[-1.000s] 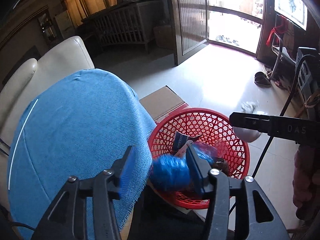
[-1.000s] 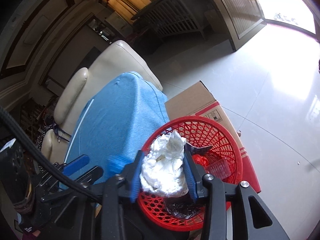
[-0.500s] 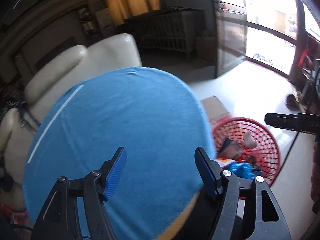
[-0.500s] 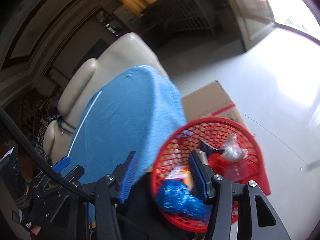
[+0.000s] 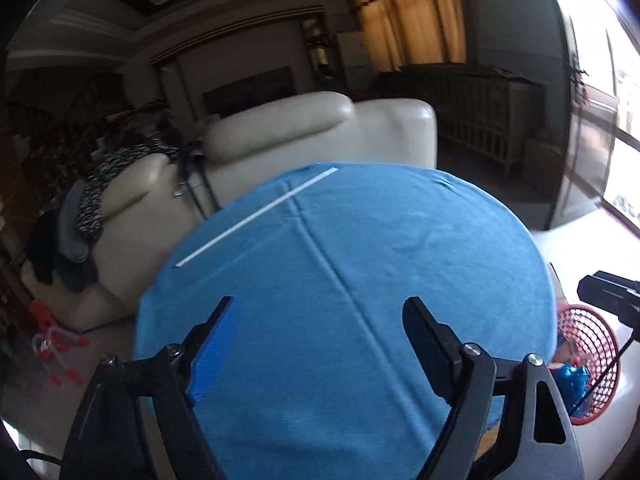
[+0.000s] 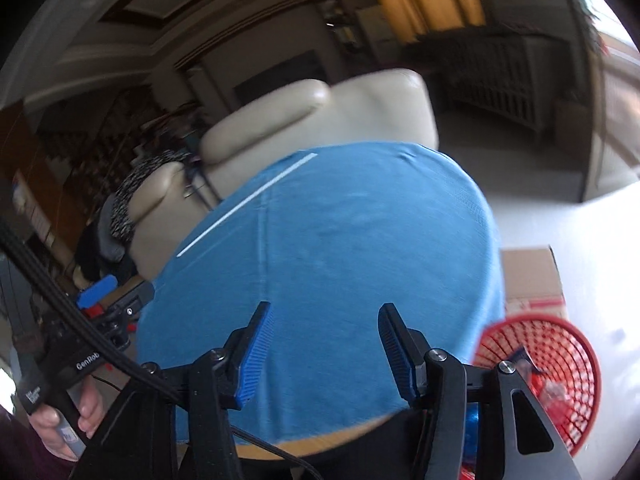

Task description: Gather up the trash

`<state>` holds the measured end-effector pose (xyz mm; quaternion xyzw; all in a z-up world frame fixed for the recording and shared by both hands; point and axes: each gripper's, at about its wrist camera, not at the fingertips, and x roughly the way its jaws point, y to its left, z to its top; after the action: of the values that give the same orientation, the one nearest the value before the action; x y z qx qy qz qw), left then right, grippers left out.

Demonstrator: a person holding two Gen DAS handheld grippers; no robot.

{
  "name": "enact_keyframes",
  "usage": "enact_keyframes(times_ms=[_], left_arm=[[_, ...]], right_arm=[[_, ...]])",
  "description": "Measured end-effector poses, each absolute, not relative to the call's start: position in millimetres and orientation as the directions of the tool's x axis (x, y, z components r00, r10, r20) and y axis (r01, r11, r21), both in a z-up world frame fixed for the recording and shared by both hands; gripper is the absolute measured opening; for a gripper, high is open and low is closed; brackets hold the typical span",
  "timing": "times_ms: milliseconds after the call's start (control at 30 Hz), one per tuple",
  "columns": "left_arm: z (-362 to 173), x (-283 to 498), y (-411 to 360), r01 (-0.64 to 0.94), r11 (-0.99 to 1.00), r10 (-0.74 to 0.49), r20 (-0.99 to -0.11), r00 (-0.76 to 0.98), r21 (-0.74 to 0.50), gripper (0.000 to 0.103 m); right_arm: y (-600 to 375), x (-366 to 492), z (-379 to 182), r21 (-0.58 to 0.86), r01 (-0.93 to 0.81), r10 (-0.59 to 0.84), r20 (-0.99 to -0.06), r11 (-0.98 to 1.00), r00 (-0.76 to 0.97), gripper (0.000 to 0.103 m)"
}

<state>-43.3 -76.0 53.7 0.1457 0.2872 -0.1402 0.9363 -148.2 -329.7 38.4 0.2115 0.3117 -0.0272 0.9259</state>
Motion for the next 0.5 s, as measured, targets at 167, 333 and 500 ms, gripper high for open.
enact_keyframes(times_ms=[167, 333, 500], left_arm=[[66.6, -45.2, -43.4, 0.268, 0.949, -0.137, -0.552, 0.822, 0.164, 0.085], [73.0, -52.6, -14.7, 0.211, 0.965, -0.098, -0.535, 0.839, 0.155, 0.085], [77.6, -52.0, 21.9, 0.155, 0.982, -0.072, -0.534, 0.843, 0.111, 0.085]], right_arm=[[-284.0, -135.8, 61.3, 0.324, 0.111, 0.091, -0.549, 0.94, 0.831, 0.06], [-239.3, -129.7, 79.5, 0.27, 0.086, 0.07, -0.518, 0.959, 0.853, 0.061], [-203.8, -123.0, 87.2, 0.221, 0.062, 0.063, -0.518, 0.973, 0.853, 0.061]])
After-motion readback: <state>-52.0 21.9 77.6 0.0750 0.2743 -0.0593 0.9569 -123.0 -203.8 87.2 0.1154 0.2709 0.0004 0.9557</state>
